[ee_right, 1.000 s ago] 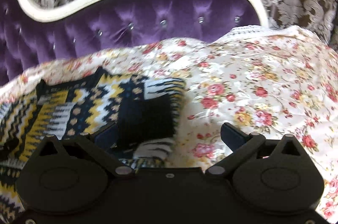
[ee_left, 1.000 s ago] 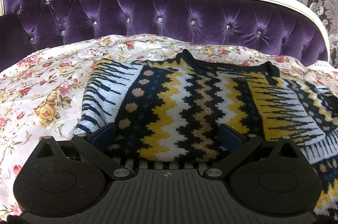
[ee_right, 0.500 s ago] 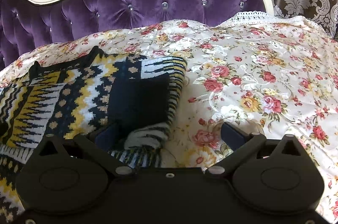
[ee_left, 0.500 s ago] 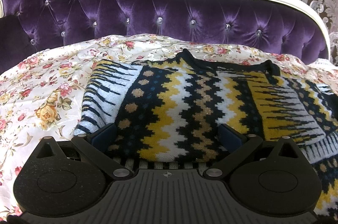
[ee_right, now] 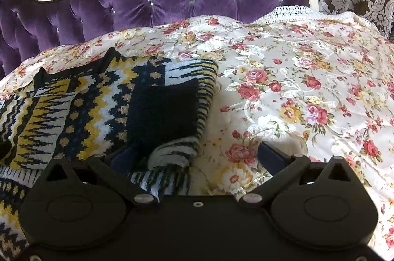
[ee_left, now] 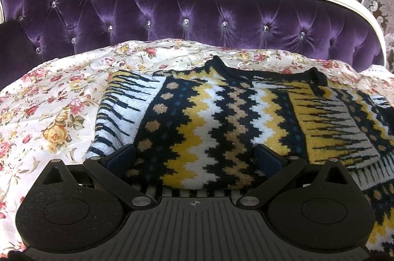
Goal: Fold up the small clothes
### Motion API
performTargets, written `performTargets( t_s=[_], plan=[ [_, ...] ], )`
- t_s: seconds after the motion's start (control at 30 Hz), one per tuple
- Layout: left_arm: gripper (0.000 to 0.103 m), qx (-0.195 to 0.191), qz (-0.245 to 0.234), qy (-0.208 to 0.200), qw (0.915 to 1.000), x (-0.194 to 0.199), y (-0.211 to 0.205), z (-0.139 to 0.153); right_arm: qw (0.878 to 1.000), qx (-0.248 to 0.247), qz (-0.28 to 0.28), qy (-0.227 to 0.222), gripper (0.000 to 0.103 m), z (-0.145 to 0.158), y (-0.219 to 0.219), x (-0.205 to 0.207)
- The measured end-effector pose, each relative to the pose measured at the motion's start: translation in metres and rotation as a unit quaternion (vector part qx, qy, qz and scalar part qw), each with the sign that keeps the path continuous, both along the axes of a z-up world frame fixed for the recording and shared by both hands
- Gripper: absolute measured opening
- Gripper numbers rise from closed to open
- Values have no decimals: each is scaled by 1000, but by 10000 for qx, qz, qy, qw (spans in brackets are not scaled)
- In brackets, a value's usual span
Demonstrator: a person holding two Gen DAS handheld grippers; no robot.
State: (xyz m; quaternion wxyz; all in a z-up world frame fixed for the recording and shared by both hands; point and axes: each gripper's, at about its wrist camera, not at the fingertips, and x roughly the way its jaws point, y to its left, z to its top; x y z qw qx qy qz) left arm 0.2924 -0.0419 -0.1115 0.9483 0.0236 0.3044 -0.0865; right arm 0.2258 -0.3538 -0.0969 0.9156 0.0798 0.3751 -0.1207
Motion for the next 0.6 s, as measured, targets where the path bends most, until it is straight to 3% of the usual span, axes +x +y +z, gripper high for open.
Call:
performTargets(
  t_s=[0.3, 0.5, 0.6],
  plan=[
    [102, 27, -227, 495, 9985, -3, 7, 22, 9997, 187, 81, 132, 103, 4, -3, -3],
    [102, -618, -134, 350, 9974, -52, 35, 51, 9995, 267, 145, 131, 103, 4, -3, -5],
    [102, -557, -134, 184, 9982, -88, 46, 64, 9994, 255, 179, 125, 103, 5, -1, -6]
  ],
)
